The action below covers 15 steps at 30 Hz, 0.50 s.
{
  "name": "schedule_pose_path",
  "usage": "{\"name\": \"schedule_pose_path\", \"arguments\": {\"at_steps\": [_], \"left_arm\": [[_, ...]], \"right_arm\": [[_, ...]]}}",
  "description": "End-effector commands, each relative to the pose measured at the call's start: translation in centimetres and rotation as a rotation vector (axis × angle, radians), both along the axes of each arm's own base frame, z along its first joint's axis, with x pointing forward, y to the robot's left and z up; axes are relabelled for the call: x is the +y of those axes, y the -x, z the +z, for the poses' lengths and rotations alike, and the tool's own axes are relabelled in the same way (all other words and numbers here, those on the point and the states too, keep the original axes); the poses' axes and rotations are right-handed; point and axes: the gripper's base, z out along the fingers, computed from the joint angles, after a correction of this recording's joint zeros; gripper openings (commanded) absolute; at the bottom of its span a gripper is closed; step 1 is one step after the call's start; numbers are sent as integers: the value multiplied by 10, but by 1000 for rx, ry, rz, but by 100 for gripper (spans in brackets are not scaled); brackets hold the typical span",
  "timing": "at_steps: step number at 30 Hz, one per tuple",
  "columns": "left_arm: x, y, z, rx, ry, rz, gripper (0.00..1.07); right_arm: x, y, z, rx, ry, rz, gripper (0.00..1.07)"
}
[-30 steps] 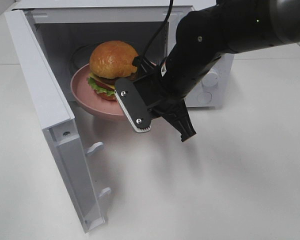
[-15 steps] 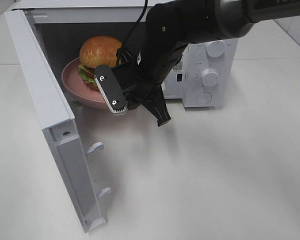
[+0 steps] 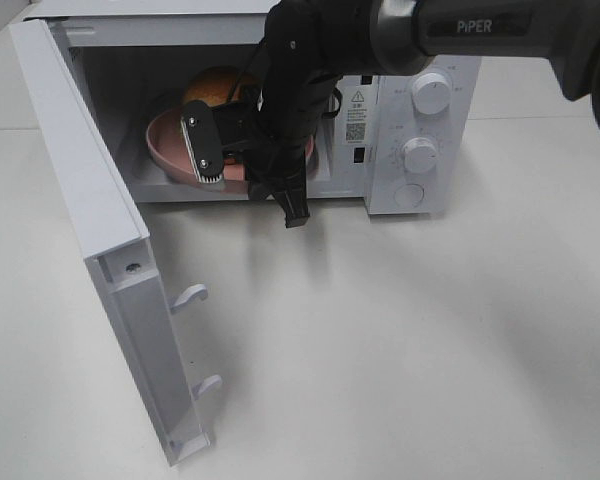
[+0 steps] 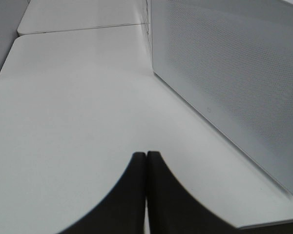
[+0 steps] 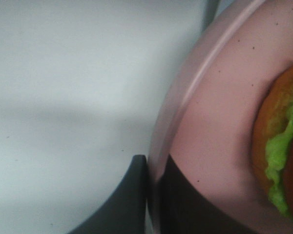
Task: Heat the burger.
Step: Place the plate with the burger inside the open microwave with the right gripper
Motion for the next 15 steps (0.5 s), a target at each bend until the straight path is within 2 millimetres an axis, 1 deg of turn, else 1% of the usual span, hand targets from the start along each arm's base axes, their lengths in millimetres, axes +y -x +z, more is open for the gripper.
{"name": "schedule_pose_path", "arguments": {"at_steps": [1,3,12,14,15], "left_arm": [[0,3,0,-27,-3,6,0],[0,3,0,-27,-3,6,0],[0,3,0,-27,-3,6,0],[0,3,0,-27,-3,6,0],[0,3,0,-27,-3,6,0]], "right_arm": [[-4,-22,8,24,-90,-146,0],[-7,-25,9,41,-89,-160,0],[-8,-25,7,60,-95,-213,0],[-8,-24,6,75,-89,-223,1],[-9,-22,6,89,-79,-228,3]]}}
